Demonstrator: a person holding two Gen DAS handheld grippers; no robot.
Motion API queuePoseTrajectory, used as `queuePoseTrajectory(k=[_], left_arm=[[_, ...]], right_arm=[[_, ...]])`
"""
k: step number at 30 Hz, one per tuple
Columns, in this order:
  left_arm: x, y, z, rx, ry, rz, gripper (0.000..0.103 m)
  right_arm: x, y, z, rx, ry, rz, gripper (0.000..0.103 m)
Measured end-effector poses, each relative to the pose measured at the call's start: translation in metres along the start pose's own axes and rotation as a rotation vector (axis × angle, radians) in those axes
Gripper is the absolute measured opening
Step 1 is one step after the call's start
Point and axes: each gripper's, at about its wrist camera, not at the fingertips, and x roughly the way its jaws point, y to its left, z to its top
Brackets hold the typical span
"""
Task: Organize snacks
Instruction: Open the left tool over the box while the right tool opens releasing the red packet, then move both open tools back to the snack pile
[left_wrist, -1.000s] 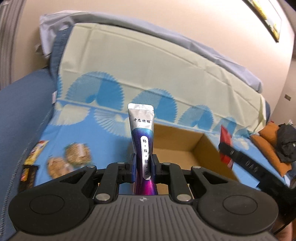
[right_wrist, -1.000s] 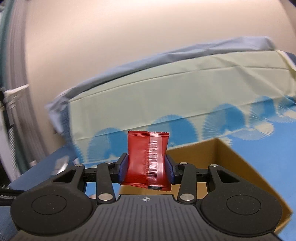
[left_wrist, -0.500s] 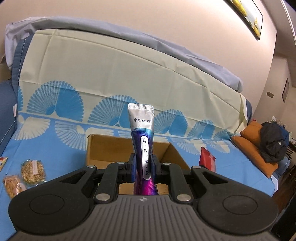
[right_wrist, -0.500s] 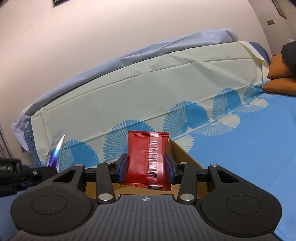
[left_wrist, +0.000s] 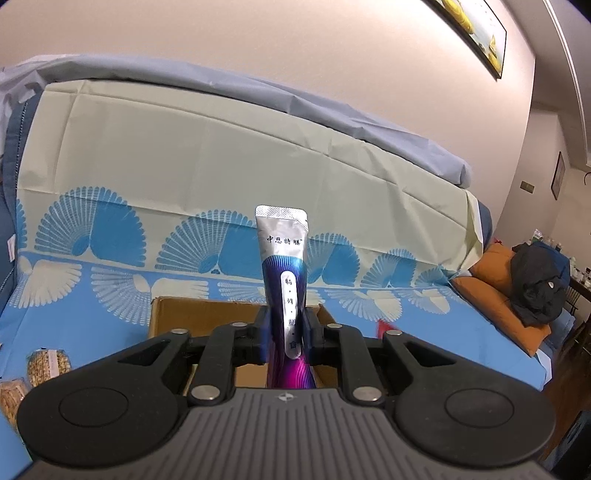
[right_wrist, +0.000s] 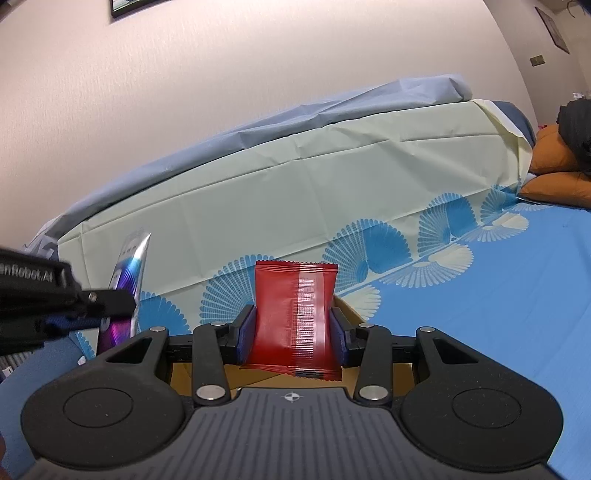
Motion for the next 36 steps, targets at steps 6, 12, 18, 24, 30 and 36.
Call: queuePoseTrajectory(k=[6, 12, 18, 24, 30, 36], left_arm=[[-0.004, 0.003, -0.003, 0.022, -0.002, 0.016, 0.048], [-0.033, 0.023, -0.027, 0.062, -0.034, 0.031, 0.037], [-0.072, 0.077, -0.046, -0.011, 0.007, 0.018, 0.023], [-0.109, 0.132, -0.065, -0.043, 0.000, 0.082, 0.013], [-0.122, 0.186, -0.098, -0.033, 0.018, 0.155, 0.011], [-0.112, 0.224, -0.142, 0.058, 0.076, 0.239, 0.011]], right_arm=[[0.003, 0.004, -0.002, -0.012, 0.013, -0.038, 0.077], [0.006, 0.012, -0.008, -0.039, 0.028, -0.041, 0.077], [0.001, 0.029, -0.017, -0.114, 0.025, -0.011, 0.077], [-0.013, 0.047, -0.030, -0.180, 0.022, 0.041, 0.063], [-0.033, 0.071, -0.050, -0.229, 0.041, 0.163, 0.037], [-0.053, 0.117, -0.076, -0.337, 0.078, 0.307, 0.037]])
